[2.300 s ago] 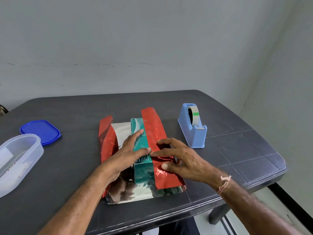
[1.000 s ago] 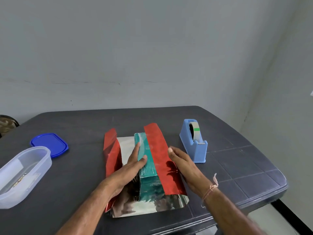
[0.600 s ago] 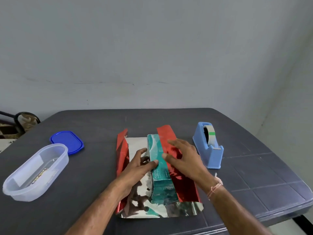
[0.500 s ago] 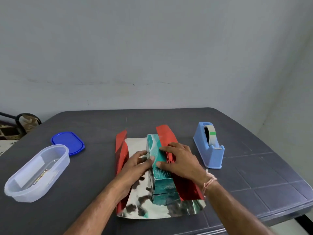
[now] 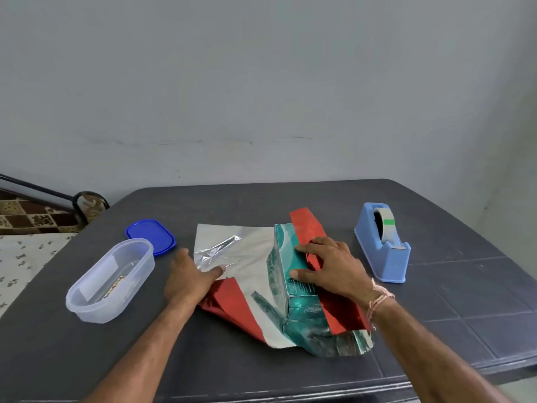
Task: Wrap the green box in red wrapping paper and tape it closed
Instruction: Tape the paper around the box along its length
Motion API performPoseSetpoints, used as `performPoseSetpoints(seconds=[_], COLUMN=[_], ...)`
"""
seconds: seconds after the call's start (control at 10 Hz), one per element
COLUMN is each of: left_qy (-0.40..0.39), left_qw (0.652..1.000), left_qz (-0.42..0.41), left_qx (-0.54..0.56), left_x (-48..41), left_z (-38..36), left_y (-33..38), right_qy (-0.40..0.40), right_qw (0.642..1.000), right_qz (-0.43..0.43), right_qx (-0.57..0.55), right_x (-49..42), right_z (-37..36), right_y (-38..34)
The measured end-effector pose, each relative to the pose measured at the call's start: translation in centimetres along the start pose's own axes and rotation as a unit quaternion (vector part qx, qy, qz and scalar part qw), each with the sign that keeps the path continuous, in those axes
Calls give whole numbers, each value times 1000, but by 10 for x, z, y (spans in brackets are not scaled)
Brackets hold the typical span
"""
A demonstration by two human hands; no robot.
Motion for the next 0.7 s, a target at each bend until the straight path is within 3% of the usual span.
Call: performPoseSetpoints(seconds=[0.2,0.4,0.5,0.6,0.7], left_qy=[-37,-39,-53,-95,-143], left_qw=[997,997,986,950,927], left_qz=[5,-51,-69,-62,-50], left_qx=[-73,-34,140,290,343], left_x=[-8,-18,-28,-36,-37], left_z=[14,23,33,36,33], left_y=[-14,-6,11,39,85], right_qy=[-3,-6,-7,-10,-20], right_qw=[1000,1000,1000,1000,997], right_qz=[1,-1,-6,-10,-8], right_qx=[-5,-10,-2,-2,-71], right_x=[2,3,4,5,0], right_z=[-2,-2,-2,0,4], right_y=[1,2,1,0,5])
Point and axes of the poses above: each hand's wrist, its own x-axis away from the middle knuckle, its own z-axis out of the back of the hand, y = z × x, the point moved 5 cm from there along -x, towards the middle knuckle, and after that the axes turned 14 degrees about -z, right-handed, at the moved point
